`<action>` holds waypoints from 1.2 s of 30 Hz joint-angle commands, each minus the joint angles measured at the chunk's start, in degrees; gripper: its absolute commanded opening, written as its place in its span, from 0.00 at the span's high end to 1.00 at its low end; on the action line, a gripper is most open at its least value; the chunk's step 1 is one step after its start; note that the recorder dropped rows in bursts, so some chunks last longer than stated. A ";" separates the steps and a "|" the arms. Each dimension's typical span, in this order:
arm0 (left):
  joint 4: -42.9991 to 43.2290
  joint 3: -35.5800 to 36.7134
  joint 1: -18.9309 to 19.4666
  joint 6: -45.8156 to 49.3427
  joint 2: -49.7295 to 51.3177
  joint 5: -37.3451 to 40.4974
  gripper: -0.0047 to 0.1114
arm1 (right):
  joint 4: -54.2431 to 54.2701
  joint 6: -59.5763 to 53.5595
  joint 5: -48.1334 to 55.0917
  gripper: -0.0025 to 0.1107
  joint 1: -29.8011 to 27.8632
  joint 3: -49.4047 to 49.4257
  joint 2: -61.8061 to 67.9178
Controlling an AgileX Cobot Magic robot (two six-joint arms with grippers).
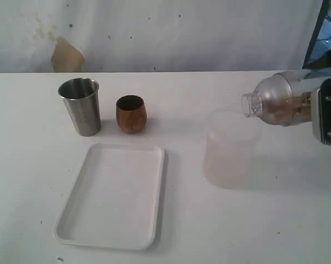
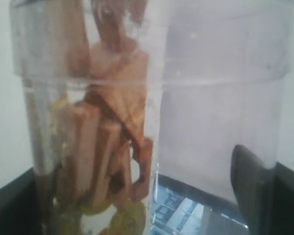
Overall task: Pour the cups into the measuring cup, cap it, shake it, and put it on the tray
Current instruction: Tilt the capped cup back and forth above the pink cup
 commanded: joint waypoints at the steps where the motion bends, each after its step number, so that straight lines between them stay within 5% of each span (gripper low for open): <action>1: -0.31 0.24 -0.28 -0.10 -0.26 -0.43 0.95 | -2.74 -0.62 5.03 0.98 3.15 -0.06 -1.57; 7: -0.31 0.24 -0.28 -0.10 -0.26 -0.43 0.95 | -2.74 -6.16 11.64 0.98 5.91 -0.06 -2.23; 36: -0.31 0.24 -0.26 0.05 -0.26 -0.43 0.95 | -2.74 -18.27 10.75 0.98 5.91 -2.32 -4.04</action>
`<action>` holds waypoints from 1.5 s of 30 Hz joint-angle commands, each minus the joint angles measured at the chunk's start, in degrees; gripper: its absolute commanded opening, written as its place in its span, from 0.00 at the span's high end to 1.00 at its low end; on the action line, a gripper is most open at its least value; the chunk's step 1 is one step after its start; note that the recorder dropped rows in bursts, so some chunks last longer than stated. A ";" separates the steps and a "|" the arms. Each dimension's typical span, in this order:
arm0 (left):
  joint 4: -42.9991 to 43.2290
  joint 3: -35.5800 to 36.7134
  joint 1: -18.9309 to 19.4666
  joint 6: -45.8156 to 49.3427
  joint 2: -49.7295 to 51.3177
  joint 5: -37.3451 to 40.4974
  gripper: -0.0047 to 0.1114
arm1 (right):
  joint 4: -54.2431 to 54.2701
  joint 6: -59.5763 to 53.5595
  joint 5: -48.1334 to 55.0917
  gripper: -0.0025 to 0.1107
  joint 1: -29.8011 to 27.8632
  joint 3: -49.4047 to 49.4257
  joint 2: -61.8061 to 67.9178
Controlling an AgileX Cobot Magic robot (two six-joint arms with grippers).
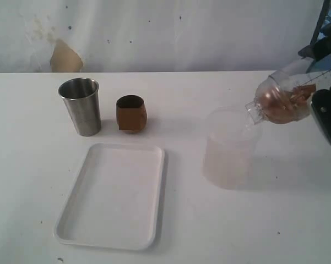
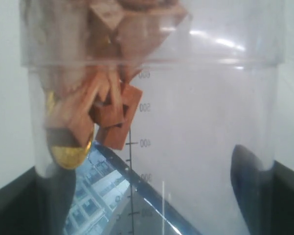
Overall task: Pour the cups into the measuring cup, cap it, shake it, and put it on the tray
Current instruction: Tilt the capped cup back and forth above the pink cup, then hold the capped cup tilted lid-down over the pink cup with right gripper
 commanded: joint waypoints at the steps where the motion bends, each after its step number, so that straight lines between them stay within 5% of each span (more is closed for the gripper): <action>1: -0.31 0.24 -0.26 0.05 -0.26 -0.43 0.95 | 0.90 -2.22 0.09 0.98 0.05 -0.76 -0.64; 45: -0.31 0.24 -0.26 0.05 -0.26 -0.43 0.95 | 0.90 -7.15 2.81 0.98 3.37 -6.09 0.92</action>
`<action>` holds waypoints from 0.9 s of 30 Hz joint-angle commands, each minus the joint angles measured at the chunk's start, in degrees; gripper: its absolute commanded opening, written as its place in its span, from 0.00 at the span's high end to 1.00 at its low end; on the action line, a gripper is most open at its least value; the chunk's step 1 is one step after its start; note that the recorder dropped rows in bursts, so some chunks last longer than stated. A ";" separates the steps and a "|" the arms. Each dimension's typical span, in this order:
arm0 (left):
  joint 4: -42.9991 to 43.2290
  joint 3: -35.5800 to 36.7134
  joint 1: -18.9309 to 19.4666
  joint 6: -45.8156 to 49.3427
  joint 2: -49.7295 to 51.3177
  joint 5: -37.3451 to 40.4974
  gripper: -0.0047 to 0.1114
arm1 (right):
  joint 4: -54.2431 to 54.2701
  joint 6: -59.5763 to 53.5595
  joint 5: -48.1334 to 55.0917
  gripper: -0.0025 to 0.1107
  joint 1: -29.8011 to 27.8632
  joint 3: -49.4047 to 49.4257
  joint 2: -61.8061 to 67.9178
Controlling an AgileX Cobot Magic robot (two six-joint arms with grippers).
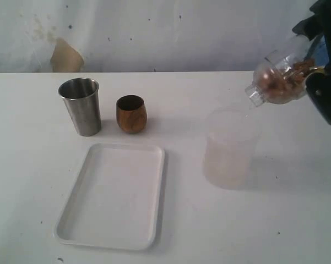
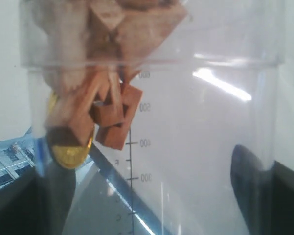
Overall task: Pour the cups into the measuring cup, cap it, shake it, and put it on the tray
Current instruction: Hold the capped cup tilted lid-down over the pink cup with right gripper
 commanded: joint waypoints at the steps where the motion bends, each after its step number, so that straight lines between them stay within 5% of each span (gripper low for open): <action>1: -0.31 0.24 -0.26 -0.05 -0.26 -0.43 0.95 | 0.68 -0.27 -1.09 0.98 -0.04 -0.73 -0.18; 27: -0.31 0.24 -0.26 -0.05 -0.26 -0.43 0.95 | -0.06 -3.68 2.15 0.98 4.63 -0.73 -0.18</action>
